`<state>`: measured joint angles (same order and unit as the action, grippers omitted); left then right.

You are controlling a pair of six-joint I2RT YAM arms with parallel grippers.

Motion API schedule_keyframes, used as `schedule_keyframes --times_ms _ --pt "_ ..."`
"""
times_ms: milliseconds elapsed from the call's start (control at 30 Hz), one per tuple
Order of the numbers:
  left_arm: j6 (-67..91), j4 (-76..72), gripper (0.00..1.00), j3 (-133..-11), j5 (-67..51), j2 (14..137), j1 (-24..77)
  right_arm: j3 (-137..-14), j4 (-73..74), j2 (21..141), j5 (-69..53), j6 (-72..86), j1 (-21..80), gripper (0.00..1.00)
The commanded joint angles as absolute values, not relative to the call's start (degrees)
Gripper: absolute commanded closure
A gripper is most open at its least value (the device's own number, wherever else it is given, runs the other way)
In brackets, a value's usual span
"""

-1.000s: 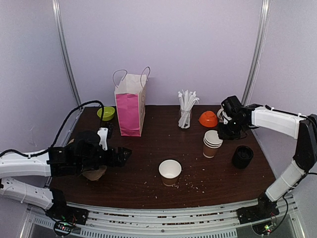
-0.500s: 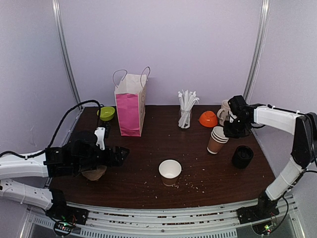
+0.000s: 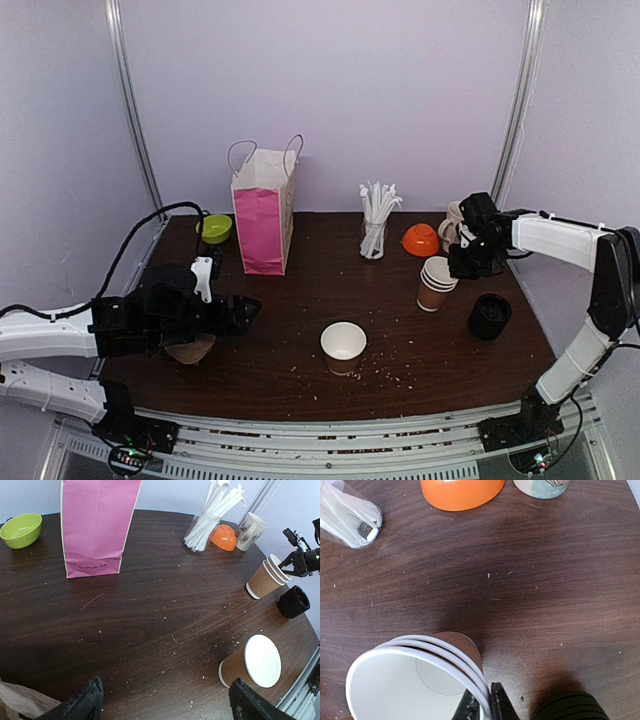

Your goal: Pack the takeout coffee

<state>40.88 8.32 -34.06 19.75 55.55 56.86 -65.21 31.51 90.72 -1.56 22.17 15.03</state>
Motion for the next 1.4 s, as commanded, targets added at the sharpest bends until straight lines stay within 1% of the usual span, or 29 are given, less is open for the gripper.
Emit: schedule_keyframes --times_ms 0,67,233,533,633,767,900,967,1067,1167,1267,1367 --pt "41.21 8.54 0.09 -35.06 20.35 54.63 57.13 -64.68 32.26 88.99 -0.35 21.44 15.19 0.97" --pt "41.49 8.74 0.09 -34.77 20.55 53.94 57.13 -65.11 32.19 88.37 1.1 21.51 15.2 1.0" --pt "41.68 9.22 0.09 -34.68 21.0 53.1 57.13 -67.0 31.48 87.39 4.75 22.12 15.0 1.0" --pt "41.85 9.79 0.09 -34.79 20.96 52.95 57.13 -70.02 30.36 93.98 3.89 23.15 14.34 1.0" --pt "41.96 10.28 0.09 -34.71 21.16 52.25 57.13 -69.88 30.17 95.48 3.07 23.2 14.33 0.92" --pt "41.95 11.07 0.09 -34.81 21.42 51.61 57.13 -69.31 30.35 95.25 2.11 23.12 14.33 0.74" --pt "41.99 12.27 0.08 -35.29 21.99 51.09 57.13 -69.57 31.56 92.15 1.48 22.97 14.36 0.58" --pt "41.86 13.44 0.08 -36.05 22.86 50.86 57.13 -70.53 33.19 89.71 1.13 22.78 14.6 0.52" --pt "41.64 15.58 0.07 -37.46 24.39 50.33 57.05 -73.57 37.32 85.65 2.73 22.05 16.36 0.46" --pt "40.56 17.25 0.07 -39.21 25.7 50.17 56.99 -76.89 42.35 82.62 5.8 21.8 20.38 0.44" --pt "39.8 19.88 0.06 -42.32 27.37 50.64 56.58 -78.9 44.36 79.19 11.99 22.31 29.16 0.43" --pt "39.39 24.31 0.07 -46.62 28.78 51.87 55.36 -81.68 44.65 77.49 21.39 23.95 39.64 0.43"
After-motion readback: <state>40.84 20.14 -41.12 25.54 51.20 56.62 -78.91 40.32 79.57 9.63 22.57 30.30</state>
